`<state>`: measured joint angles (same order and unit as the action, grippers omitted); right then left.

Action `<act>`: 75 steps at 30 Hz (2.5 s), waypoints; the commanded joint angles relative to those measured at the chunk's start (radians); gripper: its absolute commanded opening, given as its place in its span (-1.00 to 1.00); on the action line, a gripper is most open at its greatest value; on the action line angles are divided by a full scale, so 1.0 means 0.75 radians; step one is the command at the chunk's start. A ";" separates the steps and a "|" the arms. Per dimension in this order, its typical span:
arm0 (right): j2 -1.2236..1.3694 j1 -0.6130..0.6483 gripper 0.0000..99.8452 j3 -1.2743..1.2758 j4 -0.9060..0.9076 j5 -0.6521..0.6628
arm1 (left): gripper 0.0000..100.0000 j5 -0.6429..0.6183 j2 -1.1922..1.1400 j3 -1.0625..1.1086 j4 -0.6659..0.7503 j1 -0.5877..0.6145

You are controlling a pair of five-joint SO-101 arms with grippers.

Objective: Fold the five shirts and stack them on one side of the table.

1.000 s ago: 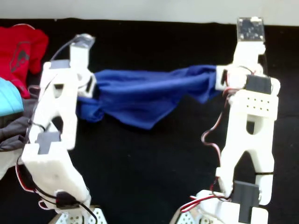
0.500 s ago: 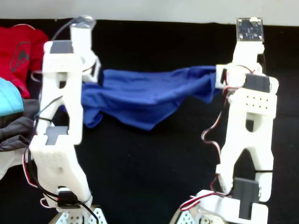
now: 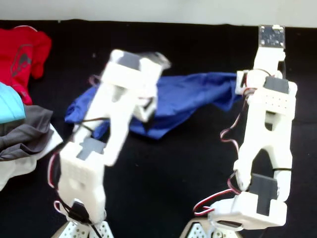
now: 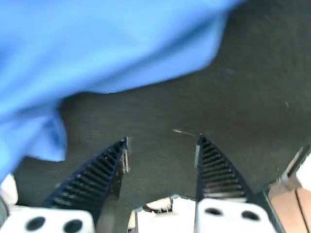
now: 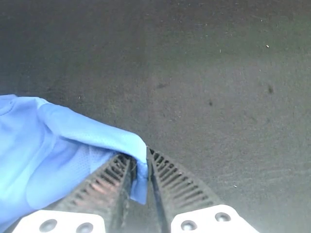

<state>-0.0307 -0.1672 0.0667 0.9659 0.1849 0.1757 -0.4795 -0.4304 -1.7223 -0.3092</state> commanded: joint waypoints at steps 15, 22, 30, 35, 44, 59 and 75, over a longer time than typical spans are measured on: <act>-0.009 -0.021 -0.99 -0.066 -0.028 -0.010 | -0.57 -0.059 -0.349 -0.058 0.387 -0.019; -0.009 -0.026 -0.99 -0.064 -0.028 -0.010 | -0.57 -0.084 -0.470 -0.212 0.389 0.011; -0.011 -0.030 -0.99 -0.073 0.144 -0.010 | -1.00 -0.084 -0.443 -0.386 0.151 0.124; -0.032 -0.075 -0.99 -0.075 0.263 -0.012 | -0.98 -0.084 -0.310 -0.568 -0.059 0.240; -0.525 -0.089 -0.99 -0.075 0.306 -0.012 | -0.98 -0.084 0.379 -0.363 -0.063 0.330; -0.785 -0.122 -0.99 0.433 0.263 -0.301 | -0.98 0.145 1.012 0.690 0.051 0.204; -0.801 -0.017 -0.54 0.840 0.226 -0.039 | -0.97 0.520 0.617 1.014 0.258 0.517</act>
<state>-0.6015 -0.1734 0.7910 1.0764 0.1419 0.4810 0.0038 0.3337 -1.4891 0.0146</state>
